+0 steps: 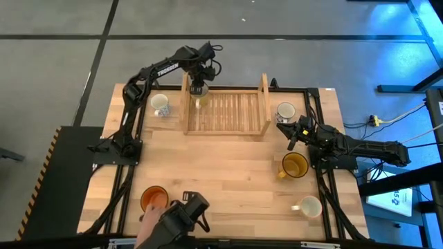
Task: Place coffee mugs
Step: Put the yellow mug on the shelf, then put the dark yellow mug on the shelf
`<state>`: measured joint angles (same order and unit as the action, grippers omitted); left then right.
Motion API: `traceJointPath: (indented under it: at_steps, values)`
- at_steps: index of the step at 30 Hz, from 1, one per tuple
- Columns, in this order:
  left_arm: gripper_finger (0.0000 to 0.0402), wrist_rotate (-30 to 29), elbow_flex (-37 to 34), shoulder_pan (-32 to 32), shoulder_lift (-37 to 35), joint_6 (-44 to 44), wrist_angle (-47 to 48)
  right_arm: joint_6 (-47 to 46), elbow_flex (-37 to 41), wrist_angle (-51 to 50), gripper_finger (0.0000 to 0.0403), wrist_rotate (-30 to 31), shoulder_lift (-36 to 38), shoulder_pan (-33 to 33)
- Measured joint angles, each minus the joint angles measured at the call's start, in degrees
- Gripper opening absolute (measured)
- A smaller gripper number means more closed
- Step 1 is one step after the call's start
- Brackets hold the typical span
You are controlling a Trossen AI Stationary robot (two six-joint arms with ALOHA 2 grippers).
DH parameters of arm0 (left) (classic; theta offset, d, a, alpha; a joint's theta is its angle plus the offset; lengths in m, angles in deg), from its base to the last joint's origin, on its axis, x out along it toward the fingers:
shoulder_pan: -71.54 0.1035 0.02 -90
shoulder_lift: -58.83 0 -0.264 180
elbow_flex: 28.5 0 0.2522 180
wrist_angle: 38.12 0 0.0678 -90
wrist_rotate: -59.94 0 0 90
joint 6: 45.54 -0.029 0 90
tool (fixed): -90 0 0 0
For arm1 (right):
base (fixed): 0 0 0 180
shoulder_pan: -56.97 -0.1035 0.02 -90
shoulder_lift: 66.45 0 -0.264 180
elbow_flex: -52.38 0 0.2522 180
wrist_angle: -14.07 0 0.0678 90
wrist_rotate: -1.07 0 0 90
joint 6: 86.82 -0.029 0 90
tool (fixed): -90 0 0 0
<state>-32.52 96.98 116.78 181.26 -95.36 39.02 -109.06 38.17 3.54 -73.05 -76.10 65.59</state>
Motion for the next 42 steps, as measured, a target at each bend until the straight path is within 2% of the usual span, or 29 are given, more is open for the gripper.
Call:
traceJointPath:
  at_steps: [8,18,21,25,28,31,35,39,42]
  values:
    - [0.0104,-1.46,-0.02,-2.21,-4.01,4.54,2.99,0.02,0.0,0.05,0.0019,0.0,0.0,0.0]
    - [0.0104,-2.46,-0.02,-4.99,-12.04,9.62,1.76,0.02,0.0,0.24,0.0019,0.07,0.02,0.02]
    - [0.0104,0.17,-0.02,-6.31,-15.04,13.4,1.77,-0.12,0.04,0.78,0.0019,0.13,0.02,0.02]
    - [0.0105,7.8,-0.02,-8.2,-19.55,20.59,1.79,-4.69,0.04,2.73,0.0019,0.06,0.02,0.02]
    - [0.0102,12.02,-0.02,-9.68,-22.67,25.28,1.81,-5.79,0.04,3.84,0.0019,-2.62,0.02,0.02]
    - [0.0101,13.01,-0.02,-11.65,-25.8,27.27,2.14,-5.81,-0.39,3.74,0.0019,-5.64,0.0,0.0]
    - [0.01,12.88,-0.02,-13.63,-29.24,28.6,3.43,-5.73,-4.34,3.09,0.0019,-5.58,-1.92,0.0]
    - [0.01,12.91,0.0,-14.66,-31.98,28.75,4.46,-4.18,-10.07,-0.78,0.0019,-5.42,-7.44,0.0]
    - [0.01,15.21,0.0,-14.73,-33.14,28.33,6.0,-3.41,-15.58,-2.71,0.0019,-5.46,-14.05,0.0]
